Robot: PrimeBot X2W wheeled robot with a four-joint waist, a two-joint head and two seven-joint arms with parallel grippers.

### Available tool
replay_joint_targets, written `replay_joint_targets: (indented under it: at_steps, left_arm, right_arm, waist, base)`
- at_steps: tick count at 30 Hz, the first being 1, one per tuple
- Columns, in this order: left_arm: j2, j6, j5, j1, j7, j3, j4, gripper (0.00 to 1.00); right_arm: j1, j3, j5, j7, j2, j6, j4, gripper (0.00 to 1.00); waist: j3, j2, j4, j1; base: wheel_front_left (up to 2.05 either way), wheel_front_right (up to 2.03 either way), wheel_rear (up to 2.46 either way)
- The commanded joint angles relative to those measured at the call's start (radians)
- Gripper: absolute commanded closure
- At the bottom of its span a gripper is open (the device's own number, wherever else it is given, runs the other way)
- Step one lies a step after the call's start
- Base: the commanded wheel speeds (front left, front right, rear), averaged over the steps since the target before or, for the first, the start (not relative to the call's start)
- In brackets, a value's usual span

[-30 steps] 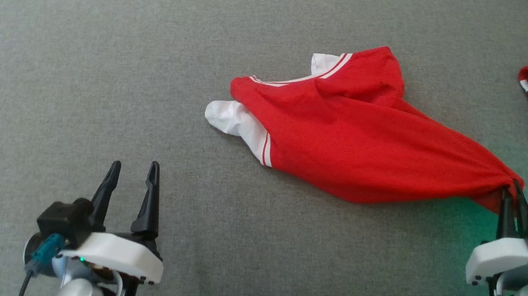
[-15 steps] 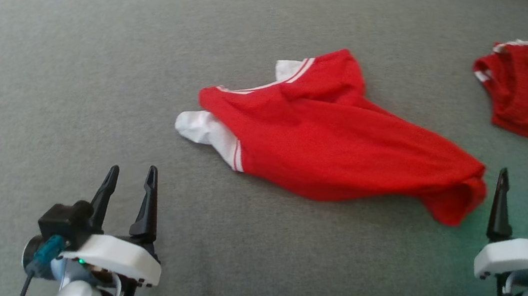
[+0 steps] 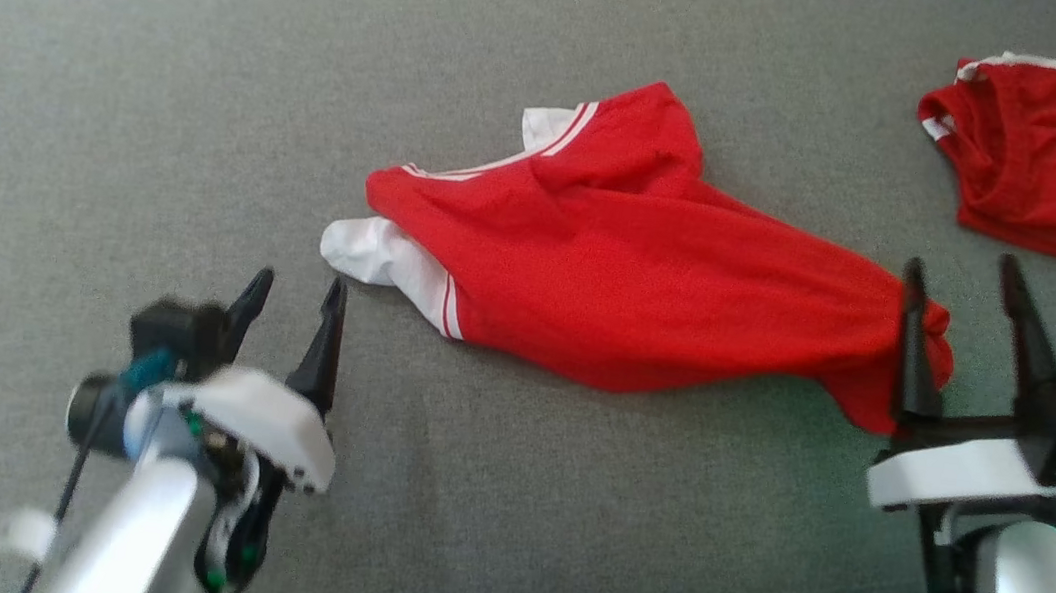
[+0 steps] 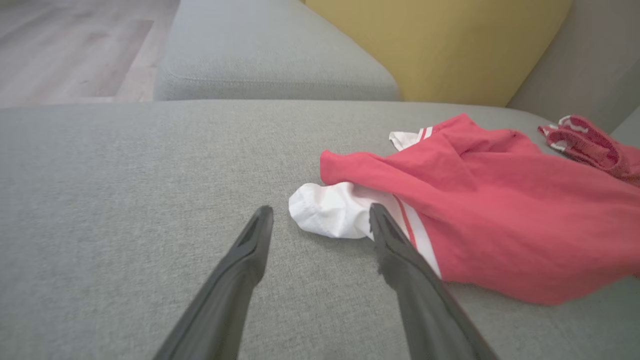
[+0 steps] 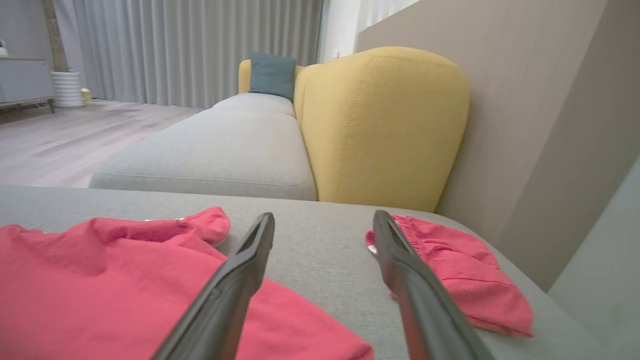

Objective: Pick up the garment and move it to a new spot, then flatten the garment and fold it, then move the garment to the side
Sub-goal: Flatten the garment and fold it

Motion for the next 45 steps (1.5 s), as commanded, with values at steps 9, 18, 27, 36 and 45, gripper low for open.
replay_joint_targets:
  at_steps: [9, 18, 27, 36, 45]
  left_arm:
    - [0.056, -0.037, 0.011, -0.255, 0.113, 0.023, 0.162, 0.00]
    - [0.061, -0.069, 0.005, -0.348, 0.183, -0.002, 0.267, 0.62]
    - [0.057, -0.088, 0.009, -0.351, 0.182, -0.033, 0.238, 1.00]
    - [0.081, -0.034, -0.014, -0.185, 0.133, -0.007, 0.017, 1.00]
    - [0.104, 0.068, -0.040, 0.089, 0.149, 0.021, -0.269, 1.00]
  right_arm:
    - [-0.059, 0.122, 0.059, -0.016, -0.005, 0.007, -0.029, 0.00]
    - [-0.079, 0.120, 0.077, -0.041, -0.005, 0.007, -0.012, 0.00]
    - [-0.085, 0.114, 0.083, -0.052, -0.005, 0.007, 0.002, 0.00]
    - [-0.059, 0.083, 0.079, -0.057, -0.005, 0.007, 0.006, 0.00]
    - [-0.043, 0.072, 0.059, -0.043, -0.005, 0.007, 0.003, 0.00]
  waist:
    - [0.100, 0.0000, -0.040, 0.0000]
    - [0.152, 0.0000, -0.058, 0.0000]
    - [0.140, 0.0000, -0.035, 0.0000]
    - [0.093, 0.0000, 0.043, 0.0000]
    - [0.061, 0.0000, 0.138, 0.0000]
  base:
    - [0.00, 0.00, 0.00]
    - [0.00, 0.00, 0.00]
    - [0.00, 0.00, 0.00]
    - [0.00, 0.00, 0.00]
    - [0.00, 0.00, 0.00]
